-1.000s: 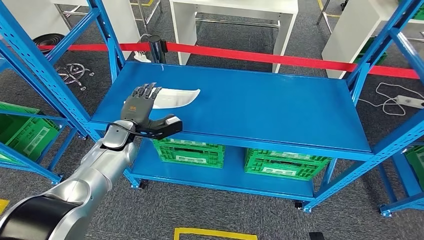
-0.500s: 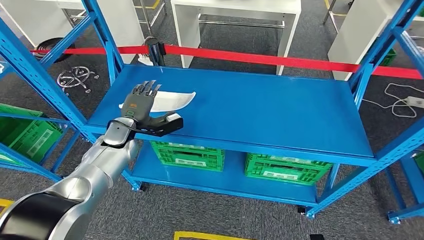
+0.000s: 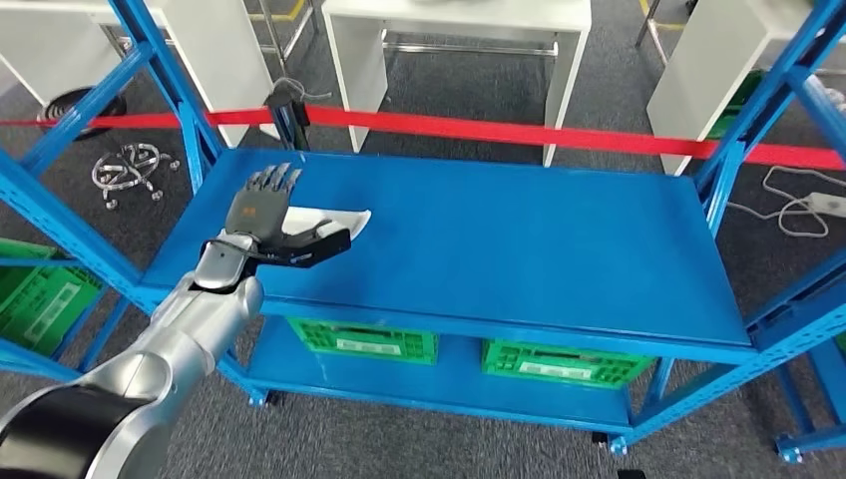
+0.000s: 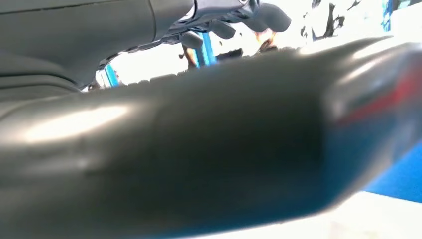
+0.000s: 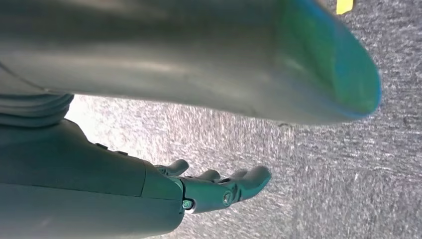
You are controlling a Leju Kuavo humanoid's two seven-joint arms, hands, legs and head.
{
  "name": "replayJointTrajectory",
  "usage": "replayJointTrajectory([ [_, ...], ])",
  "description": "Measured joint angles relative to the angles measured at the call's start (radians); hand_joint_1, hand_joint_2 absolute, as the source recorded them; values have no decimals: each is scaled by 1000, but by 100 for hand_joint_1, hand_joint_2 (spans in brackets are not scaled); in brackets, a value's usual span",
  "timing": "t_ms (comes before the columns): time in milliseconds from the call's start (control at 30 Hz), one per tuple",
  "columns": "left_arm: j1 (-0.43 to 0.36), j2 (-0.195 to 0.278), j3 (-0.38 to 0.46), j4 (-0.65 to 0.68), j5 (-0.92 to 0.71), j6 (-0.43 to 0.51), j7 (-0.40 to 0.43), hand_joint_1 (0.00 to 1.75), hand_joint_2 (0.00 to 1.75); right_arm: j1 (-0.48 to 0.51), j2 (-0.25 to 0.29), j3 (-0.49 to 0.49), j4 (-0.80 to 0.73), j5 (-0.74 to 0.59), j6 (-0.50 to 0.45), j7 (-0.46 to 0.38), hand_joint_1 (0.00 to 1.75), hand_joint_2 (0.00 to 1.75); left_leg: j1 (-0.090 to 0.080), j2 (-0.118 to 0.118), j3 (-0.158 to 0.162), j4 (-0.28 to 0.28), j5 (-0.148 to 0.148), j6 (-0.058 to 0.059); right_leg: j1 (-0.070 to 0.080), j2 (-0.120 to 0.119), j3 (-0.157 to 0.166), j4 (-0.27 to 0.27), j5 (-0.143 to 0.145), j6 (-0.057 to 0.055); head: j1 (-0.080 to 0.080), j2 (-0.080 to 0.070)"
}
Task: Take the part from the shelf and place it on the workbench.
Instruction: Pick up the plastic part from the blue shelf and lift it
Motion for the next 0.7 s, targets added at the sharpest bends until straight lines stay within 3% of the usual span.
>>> replayJointTrajectory([
  [67,-5,0,3,-2,-1,-13,11,0,0,-1,0,-3,0,1,0,-1,0,0,6,1,14,-13,-4,8,1,-3,7,-4,-13,8,0,0],
  [100,-9,1,4,-2,-2,-24,13,0,0,-3,0,-3,0,2,1,-2,0,0,9,2,24,-22,-7,13,2,-6,-3,20,-28,11,1,0],
  [133,-11,2,5,-2,-3,-38,14,0,0,-5,-1,-4,0,4,1,-3,0,0,12,3,33,-29,-11,16,3,-9,-28,67,-49,12,2,0],
  [200,-7,3,6,3,-3,-60,11,0,0,-7,-3,-8,0,6,1,-3,0,0,12,2,43,-32,-22,22,4,-12,-117,204,-93,14,3,0],
  [233,-2,3,6,6,-3,-69,7,0,0,-7,-5,-10,0,6,2,-3,0,0,12,1,46,-30,-28,21,4,-12,-159,255,-98,16,3,0],
  [267,2,4,6,9,-1,-81,-2,0,0,-6,-6,-12,0,6,2,-3,0,0,13,0,49,-26,-34,20,3,-12,-187,274,-82,19,3,0],
  [300,4,5,7,11,5,-96,-19,0,0,-6,-6,-13,0,6,3,-3,0,0,14,-2,51,-21,-40,17,2,-12,-195,252,-45,23,3,0],
  [367,2,8,13,12,28,-125,-68,0,0,-6,-7,-15,0,7,7,-2,0,0,17,-5,54,-3,-54,8,-3,-14,-171,138,48,31,3,0],
  [433,-5,14,26,10,48,-135,-96,0,0,-9,-8,-18,0,8,11,2,0,0,16,-6,51,15,-66,-1,-5,-13,-146,55,91,26,4,0],
  [567,-25,30,43,4,55,-136,-97,0,0,-9,-8,-25,0,10,15,6,0,0,11,-6,54,16,-72,20,-2,-9,-139,39,95,9,5,0],
  [700,-38,38,52,3,55,-136,-96,0,0,-10,-8,-33,0,12,15,5,0,0,11,-5,60,10,-65,8,-1,-7,-136,39,95,2,5,0],
])
